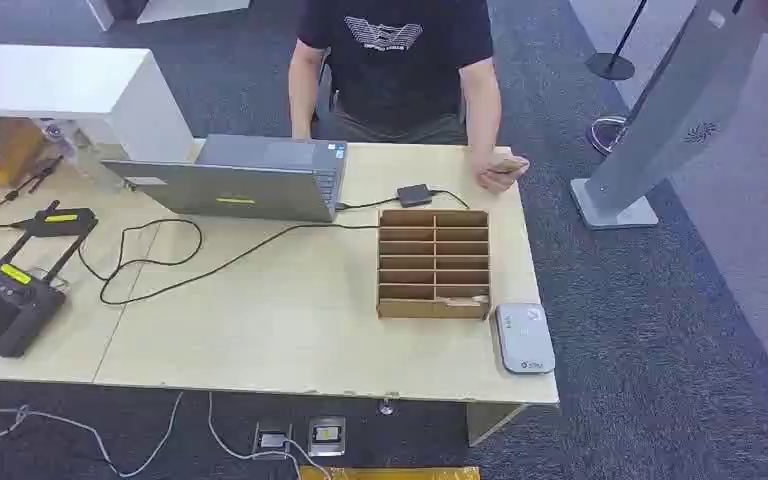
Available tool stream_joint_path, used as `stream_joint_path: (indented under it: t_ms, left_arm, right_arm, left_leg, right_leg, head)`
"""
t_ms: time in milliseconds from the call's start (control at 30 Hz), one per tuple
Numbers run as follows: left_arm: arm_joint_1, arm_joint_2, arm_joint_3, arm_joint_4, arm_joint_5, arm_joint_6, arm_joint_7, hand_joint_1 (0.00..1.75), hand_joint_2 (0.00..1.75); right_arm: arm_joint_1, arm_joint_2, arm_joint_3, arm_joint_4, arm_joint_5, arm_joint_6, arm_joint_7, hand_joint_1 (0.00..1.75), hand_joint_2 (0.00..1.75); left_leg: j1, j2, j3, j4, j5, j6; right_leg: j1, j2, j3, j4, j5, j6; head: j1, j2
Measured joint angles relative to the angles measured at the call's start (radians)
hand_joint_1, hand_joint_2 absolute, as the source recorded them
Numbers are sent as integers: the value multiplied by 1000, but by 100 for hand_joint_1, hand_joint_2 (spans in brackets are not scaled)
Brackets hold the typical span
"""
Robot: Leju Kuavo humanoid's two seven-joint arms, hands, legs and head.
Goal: Pass the card to the sensor for recognition and then transmit it.
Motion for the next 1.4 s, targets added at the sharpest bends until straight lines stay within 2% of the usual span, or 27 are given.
stream_joint_path:
  t_ms: [33,67,200,267,367,467,567,667,800,933,1033,1067,1267,1400]
  left_arm:
    - [0,0,-2,0,0,0,-5,0,0]
    - [0,0,-3,0,0,0,-11,0,0]
    - [-4,1,-12,0,1,7,-19,0,0]
    - [-4,1,-15,0,1,8,-19,0,0]
    - [-4,5,-21,0,1,3,-16,0,0]
    - [-6,11,-23,0,0,-16,-15,0,0]
    - [-8,24,-27,0,-1,-38,-15,0,0]
    - [-12,32,-29,0,-1,-49,-15,0,0]
    - [-12,36,-35,0,-1,-50,-15,0,0]
    - [-13,43,-46,0,-5,-73,-24,0,0]
    - [-17,55,-49,0,-14,-103,-33,0,0]
    - [-19,57,-51,0,-16,-109,-35,0,0]
    - [-17,72,-55,0,-41,-124,-38,0,0]
    - [-17,79,-62,0,-56,-131,-38,0,0]
  right_arm:
    - [-7,-15,7,0,-8,29,-21,0,0]
    - [-19,-39,16,0,-16,87,-47,0,175]
    - [-110,-166,94,0,-9,280,-60,0,175]
    - [-188,-228,149,-1,8,340,-75,0,175]
    - [-348,-283,267,-20,42,369,-98,0,175]
    - [-507,-302,415,-39,61,378,-112,0,175]
    - [-652,-293,598,-84,71,407,-135,0,175]
    - [-740,-277,757,-132,46,405,-113,0,175]
    - [-787,-262,925,-169,11,397,-119,0,175]
    - [-792,-245,1061,-211,38,472,-208,0,175]
    - [-790,-197,1191,-298,21,472,-78,0,175]
    - [-785,-184,1234,-328,9,471,-59,0,175]
    - [-761,-145,1447,-459,-28,492,-32,0,175]
    - [-730,-124,1548,-531,-22,514,-16,0,175]
  left_leg:
    - [-1,0,0,0,0,0]
    - [-2,0,0,0,0,0]
    - [-4,0,-1,0,0,2]
    - [-4,0,-4,0,1,4]
    - [-4,-1,-5,0,1,4]
    - [-4,-2,-5,0,2,5]
    - [-4,-2,-5,0,3,5]
    - [-3,-4,-4,0,3,5]
    - [-3,-7,-4,0,4,6]
    - [-4,-7,-8,0,4,6]
    - [-3,-3,-5,0,4,6]
    - [-3,-3,-5,0,4,5]
    - [-2,-10,-5,0,7,4]
    - [-2,-11,-6,0,7,4]
  right_leg:
    - [-1,0,0,0,0,0]
    - [-2,0,-1,1,0,0]
    - [-4,0,-1,2,0,1]
    - [-4,-2,-1,3,0,1]
    - [-4,-3,-1,3,0,1]
    - [-4,-4,-1,3,0,1]
    - [-3,-4,-1,4,0,1]
    - [-3,-6,-1,4,0,1]
    - [-3,-9,-1,4,0,1]
    - [-3,-9,-1,4,0,1]
    - [-3,-5,-1,4,1,2]
    - [-3,-4,-2,4,1,2]
    - [-1,-10,-2,4,1,2]
    - [-1,-11,-2,4,1,2]
  head:
    - [-2,0]
    - [-2,0]
    - [-2,0]
    - [-2,0]
    - [-2,0]
    - [0,0]
    - [-1,0]
    - [-1,0]
    - [-1,0]
    - [-2,0]
    - [-1,0]
    - [-2,0]
    - [-2,0]
    - [-1,0]
